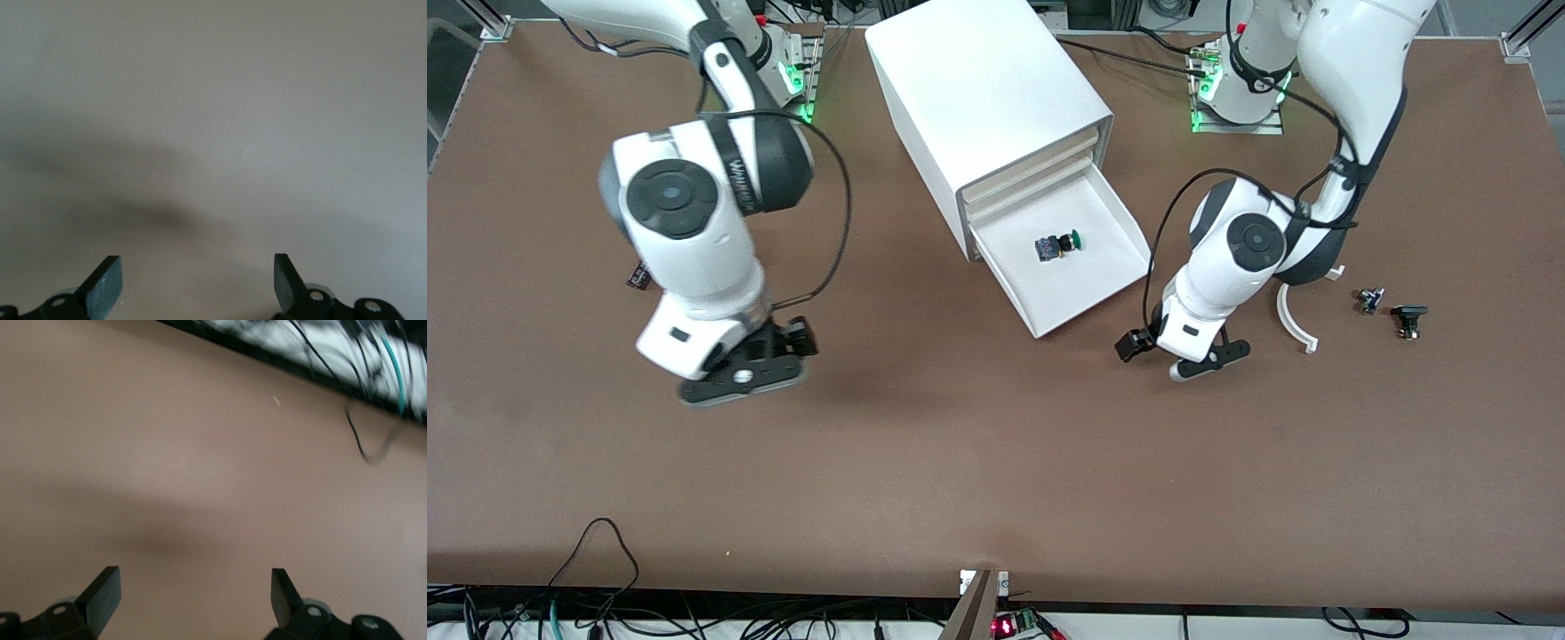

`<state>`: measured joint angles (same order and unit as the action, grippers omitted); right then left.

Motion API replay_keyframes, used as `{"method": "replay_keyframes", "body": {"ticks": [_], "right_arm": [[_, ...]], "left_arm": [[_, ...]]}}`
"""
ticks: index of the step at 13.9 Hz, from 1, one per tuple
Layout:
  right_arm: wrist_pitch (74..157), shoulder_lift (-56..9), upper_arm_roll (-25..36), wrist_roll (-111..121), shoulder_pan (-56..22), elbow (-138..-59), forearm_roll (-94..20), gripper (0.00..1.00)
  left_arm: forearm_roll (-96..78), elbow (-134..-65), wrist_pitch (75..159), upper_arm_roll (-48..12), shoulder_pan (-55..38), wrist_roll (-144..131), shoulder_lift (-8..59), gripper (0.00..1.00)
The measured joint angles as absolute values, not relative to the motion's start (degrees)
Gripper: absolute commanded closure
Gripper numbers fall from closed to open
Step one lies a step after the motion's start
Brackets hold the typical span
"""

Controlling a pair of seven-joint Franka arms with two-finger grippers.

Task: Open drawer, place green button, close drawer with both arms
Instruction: 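Push the drawer shut with the left gripper while the right gripper retracts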

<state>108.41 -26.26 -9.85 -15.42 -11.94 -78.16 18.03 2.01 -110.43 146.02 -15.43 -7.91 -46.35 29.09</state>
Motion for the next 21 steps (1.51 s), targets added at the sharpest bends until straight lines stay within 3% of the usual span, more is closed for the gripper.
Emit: {"method": "replay_keyframes", "body": {"ticks": [5,8,15,21], "right_arm": [[100.1,-19.5,-8.7,-19.7,-3.6,-81.2,11.0,0.00],[96.9,-17.0,-3.3,-19.6,-1.5,-82.0,5.8,0.00],[98.1,-6.7,0.3,-12.3,-1.3,-92.8,4.4,0.00],[96.9,-4.4,3.2,-4.1,-1.1,-96.9,4.0,0.00]], "left_arm": [[2.0,-112.1,146.5,-14.3,-11.3,-48.0,31.0,0.00],[2.0,-115.4,146.6,-14.5,-12.3,-48.0,28.6,0.00],[2.0,-122.2,146.2,-14.9,-19.8,-48.9,23.9,0.00],[2.0,-124.7,138.3,-20.1,-23.1,-49.0,20.2,0.00]]}}
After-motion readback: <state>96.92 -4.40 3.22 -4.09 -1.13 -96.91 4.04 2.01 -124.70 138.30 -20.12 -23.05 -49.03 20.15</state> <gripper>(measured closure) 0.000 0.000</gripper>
